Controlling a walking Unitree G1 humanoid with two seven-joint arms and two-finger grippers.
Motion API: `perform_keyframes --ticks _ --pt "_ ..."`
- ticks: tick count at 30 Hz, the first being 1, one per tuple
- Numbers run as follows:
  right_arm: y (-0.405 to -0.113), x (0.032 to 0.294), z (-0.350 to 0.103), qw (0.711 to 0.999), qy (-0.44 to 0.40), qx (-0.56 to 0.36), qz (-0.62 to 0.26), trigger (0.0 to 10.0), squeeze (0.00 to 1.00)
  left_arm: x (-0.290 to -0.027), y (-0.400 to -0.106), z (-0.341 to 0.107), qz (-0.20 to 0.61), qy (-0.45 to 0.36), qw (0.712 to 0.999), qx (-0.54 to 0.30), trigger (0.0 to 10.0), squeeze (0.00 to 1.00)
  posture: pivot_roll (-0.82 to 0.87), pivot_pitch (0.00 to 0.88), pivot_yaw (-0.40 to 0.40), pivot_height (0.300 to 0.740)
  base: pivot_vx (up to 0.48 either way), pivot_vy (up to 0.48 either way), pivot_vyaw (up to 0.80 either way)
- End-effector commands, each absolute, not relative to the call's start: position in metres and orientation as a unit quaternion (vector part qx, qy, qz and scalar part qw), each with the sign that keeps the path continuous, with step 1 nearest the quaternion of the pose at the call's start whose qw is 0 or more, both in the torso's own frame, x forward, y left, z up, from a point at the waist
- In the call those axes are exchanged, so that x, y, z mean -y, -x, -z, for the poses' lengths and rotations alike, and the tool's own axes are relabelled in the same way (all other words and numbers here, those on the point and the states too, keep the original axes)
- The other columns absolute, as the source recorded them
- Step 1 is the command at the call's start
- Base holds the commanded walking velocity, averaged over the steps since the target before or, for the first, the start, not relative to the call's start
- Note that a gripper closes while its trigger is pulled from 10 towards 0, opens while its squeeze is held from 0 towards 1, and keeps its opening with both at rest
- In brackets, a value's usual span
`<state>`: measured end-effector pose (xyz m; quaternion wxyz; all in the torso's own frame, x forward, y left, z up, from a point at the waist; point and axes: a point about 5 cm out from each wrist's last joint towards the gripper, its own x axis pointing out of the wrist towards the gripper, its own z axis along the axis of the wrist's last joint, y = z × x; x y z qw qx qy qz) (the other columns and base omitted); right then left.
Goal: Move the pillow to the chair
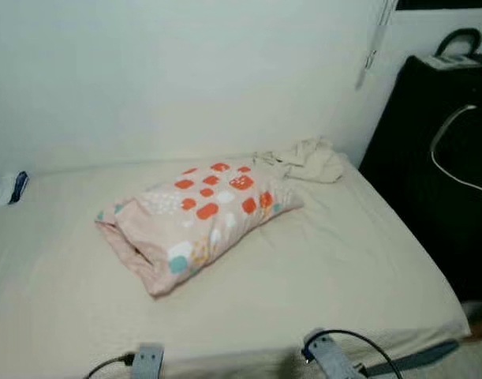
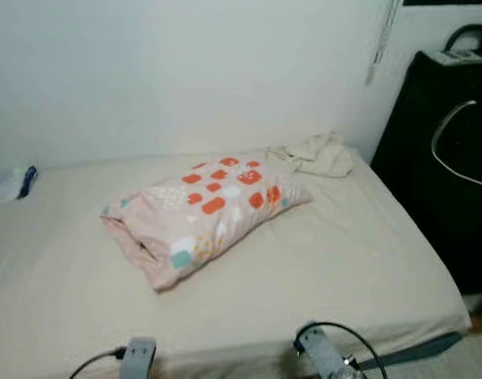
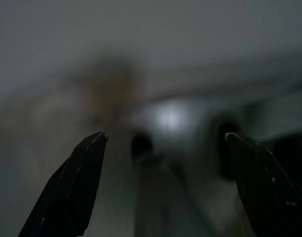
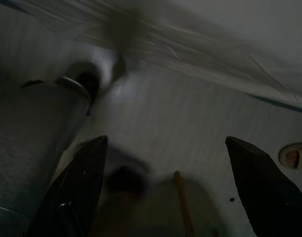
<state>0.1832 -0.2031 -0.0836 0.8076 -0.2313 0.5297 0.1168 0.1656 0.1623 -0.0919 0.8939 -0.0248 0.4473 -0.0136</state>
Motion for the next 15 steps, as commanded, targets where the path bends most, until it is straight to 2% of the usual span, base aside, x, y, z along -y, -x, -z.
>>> perform_keyframes --ticks 1,3,4,5,6,8,10,11,15 --pt "-0.180 0.198 0.086 0.804 0.231 -0.533 -0.125 10.0 0.00 -0.168 -0.173 0.087 0.010 0.034 0.905 -0.424 10.0 0.00 -0.06 0.016 -0.026 0.740 0.000 0.000 -0.75" --pt "-0.180 0.198 0.086 0.804 0.230 -0.534 -0.124 10.0 0.00 -0.169 -0.182 0.082 0.011 0.043 0.915 -0.402 10.0 0.00 -0.06 0.016 -0.026 0.740 0.000 0.000 -0.74" --pt "-0.179 0.198 0.086 0.804 0.229 -0.535 -0.123 10.0 0.00 -0.172 -0.201 0.070 0.011 0.049 0.933 -0.356 10.0 0.00 -0.06 0.017 -0.026 0.740 0.000 0.000 -0.73" --pt "-0.179 0.198 0.086 0.804 0.229 -0.535 -0.123 10.0 0.00 -0.172 -0.201 0.070 0.011 0.049 0.933 -0.356 10.0 0.00 -0.06 0.017 -0.026 0.740 0.000 0.000 -0.73" --pt "-0.179 0.198 0.086 0.805 0.228 -0.533 -0.122 10.0 0.00 -0.177 -0.222 0.055 0.004 0.038 0.952 -0.304 10.0 0.00 -0.06 0.019 -0.025 0.740 0.000 0.000 -0.73" --pt "-0.179 0.198 0.086 0.806 0.227 -0.533 -0.121 10.0 0.00 -0.179 -0.228 0.050 0.002 0.033 0.957 -0.287 10.0 0.00 -0.06 0.021 -0.024 0.740 0.000 0.000 -0.73" --pt "-0.179 0.199 0.086 0.809 0.225 -0.530 -0.119 10.0 0.00 -0.189 -0.257 0.022 -0.014 0.034 0.979 -0.199 10.0 0.00 -0.06 0.026 -0.023 0.740 0.000 0.000 0.00" --pt "-0.179 0.199 0.086 0.809 0.225 -0.530 -0.119 10.0 0.00 -0.189 -0.257 0.022 -0.014 0.034 0.979 -0.199 10.0 0.00 -0.06 0.026 -0.023 0.740 0.000 0.000 0.00" --pt "-0.179 0.199 0.086 0.810 0.221 -0.531 -0.116 10.0 0.00 -0.197 -0.287 -0.015 -0.021 0.003 0.995 -0.099 10.0 0.00 -0.06 0.030 -0.019 0.740 0.000 0.000 0.00"
